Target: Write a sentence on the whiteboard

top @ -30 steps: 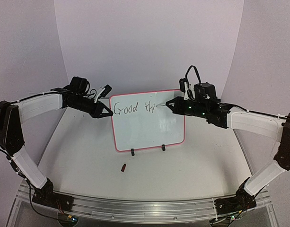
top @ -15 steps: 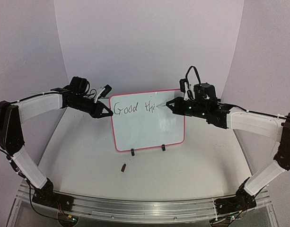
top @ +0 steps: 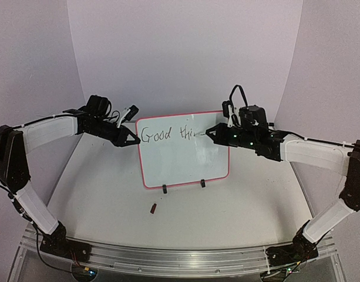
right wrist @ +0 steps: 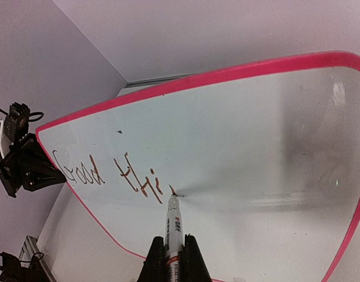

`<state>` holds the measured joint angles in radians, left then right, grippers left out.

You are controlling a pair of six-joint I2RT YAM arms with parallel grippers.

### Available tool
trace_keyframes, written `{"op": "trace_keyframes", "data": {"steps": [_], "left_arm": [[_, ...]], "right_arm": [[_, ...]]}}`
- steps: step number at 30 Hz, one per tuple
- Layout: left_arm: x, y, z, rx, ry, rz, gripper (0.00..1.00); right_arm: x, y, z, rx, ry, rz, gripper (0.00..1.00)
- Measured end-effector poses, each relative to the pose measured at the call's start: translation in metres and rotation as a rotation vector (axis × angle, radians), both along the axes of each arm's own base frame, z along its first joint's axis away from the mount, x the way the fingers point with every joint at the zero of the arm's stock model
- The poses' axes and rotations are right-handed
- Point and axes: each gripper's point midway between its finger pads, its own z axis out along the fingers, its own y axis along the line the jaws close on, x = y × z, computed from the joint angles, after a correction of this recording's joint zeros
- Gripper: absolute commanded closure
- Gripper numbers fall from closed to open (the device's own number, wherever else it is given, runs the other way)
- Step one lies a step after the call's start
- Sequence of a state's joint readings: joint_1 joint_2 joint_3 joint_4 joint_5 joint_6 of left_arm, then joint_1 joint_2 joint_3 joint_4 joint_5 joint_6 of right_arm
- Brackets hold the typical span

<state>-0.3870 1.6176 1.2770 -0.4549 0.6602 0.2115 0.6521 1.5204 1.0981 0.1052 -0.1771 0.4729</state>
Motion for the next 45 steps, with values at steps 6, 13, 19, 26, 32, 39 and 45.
{"op": "trace_keyframes", "data": {"steps": [6, 13, 19, 26, 32, 39, 45], "left_arm": [[0.000, 0.000, 0.000, 0.000, 0.000, 0.000, 1.00], [0.000, 0.000, 0.000, 0.000, 0.000, 0.000, 1.00], [0.000, 0.000, 0.000, 0.000, 0.000, -0.001, 1.00], [0.000, 0.000, 0.000, 0.000, 0.000, -0.001, 1.00], [0.000, 0.000, 0.000, 0.000, 0.000, 0.000, 1.00], [0.000, 0.000, 0.000, 0.000, 0.000, -0.001, 1.00], [0.000, 0.000, 0.000, 0.000, 0.000, 0.000, 1.00]], "right_arm": [[0.001, -0.001, 0.003, 0.007, -0.008, -0.010, 1.00], [0.003, -0.005, 0.011, 0.016, -0.028, -0.036, 1.00], [0.003, -0.011, 0.019, 0.026, -0.050, -0.059, 1.00], [0.002, -0.012, 0.014, 0.029, -0.040, -0.066, 1.00], [0.000, -0.013, 0.005, 0.022, -0.020, -0.068, 1.00], [0.000, -0.013, 0.004, 0.020, -0.017, -0.067, 1.00], [0.000, -0.013, 0.001, 0.018, -0.006, -0.065, 1.00]]}}
